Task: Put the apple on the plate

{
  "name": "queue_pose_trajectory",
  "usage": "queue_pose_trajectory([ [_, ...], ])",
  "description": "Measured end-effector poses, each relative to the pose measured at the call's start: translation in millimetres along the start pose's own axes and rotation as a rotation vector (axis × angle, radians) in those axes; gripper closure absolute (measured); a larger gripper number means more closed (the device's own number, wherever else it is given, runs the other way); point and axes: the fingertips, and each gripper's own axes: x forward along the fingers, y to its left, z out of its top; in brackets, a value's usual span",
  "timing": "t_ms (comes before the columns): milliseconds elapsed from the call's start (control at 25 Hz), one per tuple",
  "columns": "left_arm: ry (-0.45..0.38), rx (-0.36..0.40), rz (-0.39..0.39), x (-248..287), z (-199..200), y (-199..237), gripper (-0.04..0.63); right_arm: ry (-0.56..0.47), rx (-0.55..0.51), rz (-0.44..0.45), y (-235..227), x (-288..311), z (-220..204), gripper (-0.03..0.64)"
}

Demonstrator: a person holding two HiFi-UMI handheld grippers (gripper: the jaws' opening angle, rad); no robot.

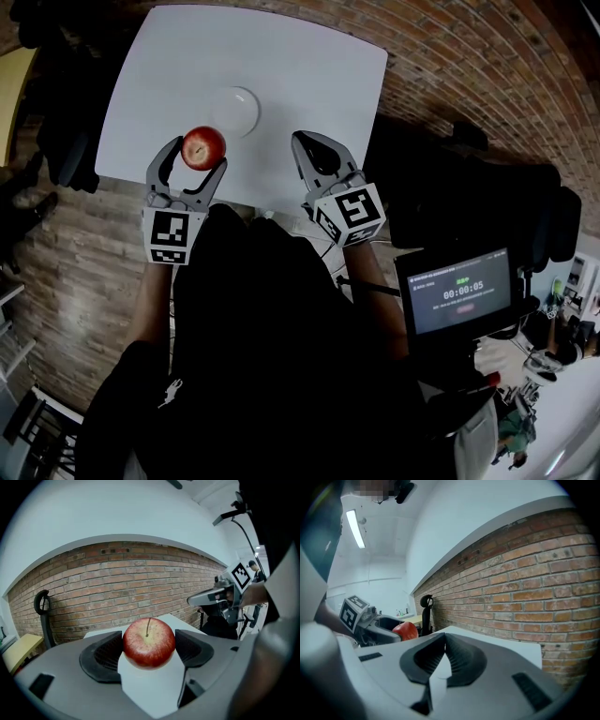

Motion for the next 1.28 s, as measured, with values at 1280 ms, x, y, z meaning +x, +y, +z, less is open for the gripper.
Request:
queue_pose_trajectory([
  [1280, 0.068, 0.031, -0.241, 82.4, -39.8, 34.2, 0.236, 0.087, 0.063, -0.142, 3.4, 50.6, -6.7, 0.612],
])
